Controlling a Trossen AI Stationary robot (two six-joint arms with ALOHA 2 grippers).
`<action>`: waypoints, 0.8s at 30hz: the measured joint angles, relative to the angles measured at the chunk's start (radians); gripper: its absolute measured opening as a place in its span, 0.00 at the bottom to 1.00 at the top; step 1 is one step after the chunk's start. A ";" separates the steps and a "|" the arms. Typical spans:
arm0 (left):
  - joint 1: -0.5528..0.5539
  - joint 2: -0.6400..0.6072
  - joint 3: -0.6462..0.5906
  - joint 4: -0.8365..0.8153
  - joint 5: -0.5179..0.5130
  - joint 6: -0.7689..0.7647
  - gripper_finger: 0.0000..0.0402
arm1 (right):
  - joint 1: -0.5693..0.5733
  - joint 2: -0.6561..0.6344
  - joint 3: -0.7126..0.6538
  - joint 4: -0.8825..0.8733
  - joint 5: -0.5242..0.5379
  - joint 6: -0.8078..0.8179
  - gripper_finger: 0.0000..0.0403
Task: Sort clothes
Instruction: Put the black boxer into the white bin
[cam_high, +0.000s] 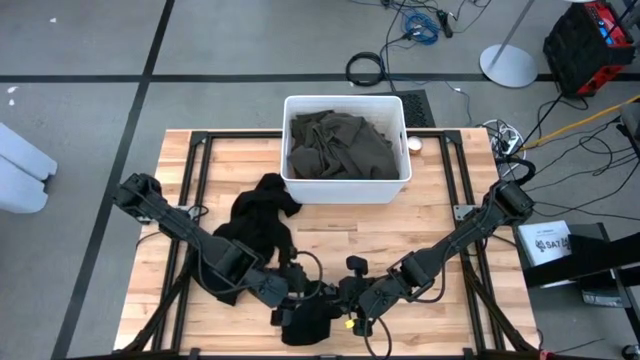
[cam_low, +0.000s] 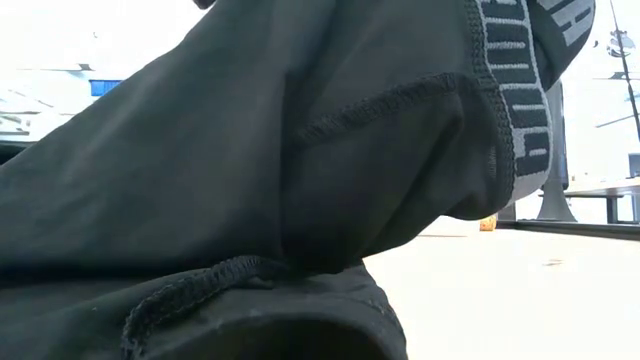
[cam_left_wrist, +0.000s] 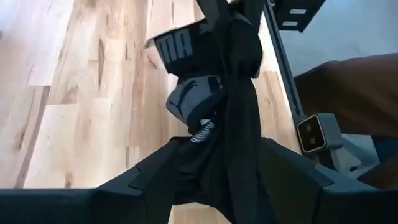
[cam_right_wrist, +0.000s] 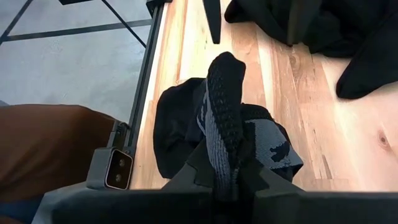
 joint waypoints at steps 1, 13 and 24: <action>-0.001 0.000 -0.005 0.006 0.000 0.000 0.55 | 0.000 0.000 0.000 0.001 0.000 0.000 0.01; -0.001 0.005 -0.033 0.080 -0.007 0.001 0.55 | 0.000 0.000 0.000 0.005 0.000 -0.001 0.02; 0.000 0.005 -0.033 0.115 -0.011 0.010 0.55 | -0.001 0.000 0.000 0.005 0.000 -0.003 0.03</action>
